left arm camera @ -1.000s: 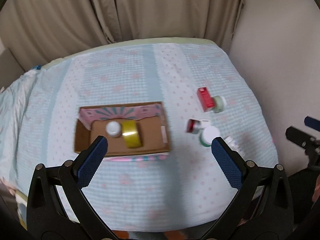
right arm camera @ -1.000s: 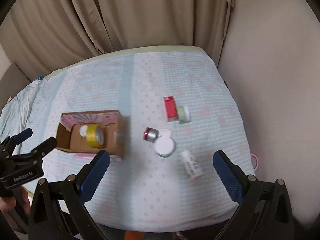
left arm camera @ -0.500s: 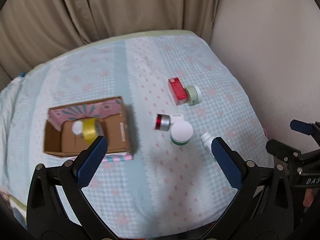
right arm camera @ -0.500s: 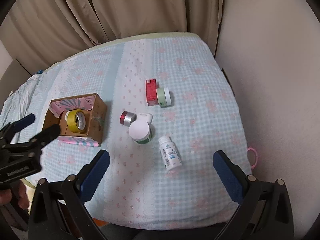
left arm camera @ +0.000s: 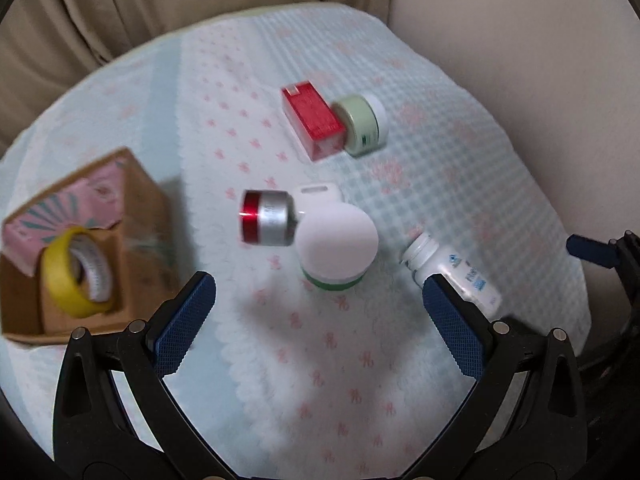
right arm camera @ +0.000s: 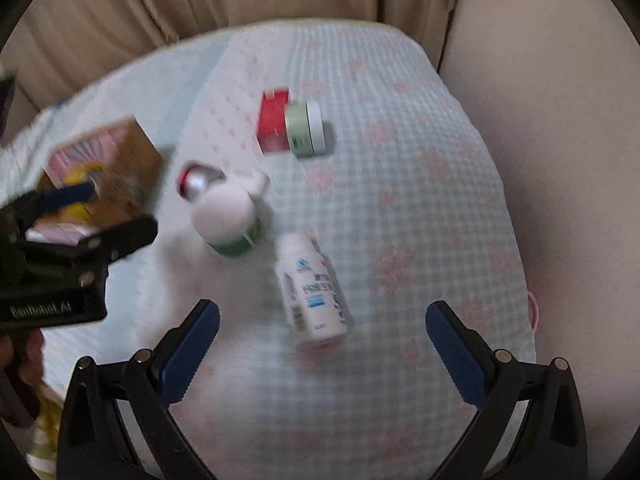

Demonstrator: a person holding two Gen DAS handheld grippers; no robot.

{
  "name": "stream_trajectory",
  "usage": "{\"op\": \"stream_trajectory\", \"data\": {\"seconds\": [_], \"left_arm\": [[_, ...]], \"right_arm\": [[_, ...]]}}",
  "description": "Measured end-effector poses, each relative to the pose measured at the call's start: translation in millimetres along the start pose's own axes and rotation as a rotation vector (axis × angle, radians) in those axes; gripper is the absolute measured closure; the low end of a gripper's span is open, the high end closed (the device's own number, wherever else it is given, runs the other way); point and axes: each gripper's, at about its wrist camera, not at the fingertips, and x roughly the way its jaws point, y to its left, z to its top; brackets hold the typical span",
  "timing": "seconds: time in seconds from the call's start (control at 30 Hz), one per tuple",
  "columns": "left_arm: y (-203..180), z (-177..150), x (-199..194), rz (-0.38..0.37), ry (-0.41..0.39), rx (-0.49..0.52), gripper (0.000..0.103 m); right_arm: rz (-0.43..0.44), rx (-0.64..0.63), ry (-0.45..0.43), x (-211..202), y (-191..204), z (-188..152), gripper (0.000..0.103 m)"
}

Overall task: Organize rigid objects
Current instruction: 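Grasp the white-lidded green jar with the left tool while the right tool grasps the vitamin bottle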

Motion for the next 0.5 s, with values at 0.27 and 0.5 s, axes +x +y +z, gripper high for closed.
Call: {"op": "stream_trajectory", "data": {"seconds": [0.27, 0.5], "left_arm": [[-2.5, -2.7, 75.2, 0.001, 0.034, -0.018, 0.002], [0.1, 3.7, 104.8, -0.006, 0.048, -0.042, 0.005]], "right_arm": [[0.048, 0.026, 0.042, 71.9, 0.4, -16.6, 0.014], [0.027, -0.035, 0.045, 96.3, 7.1, -11.7, 0.035]]}}
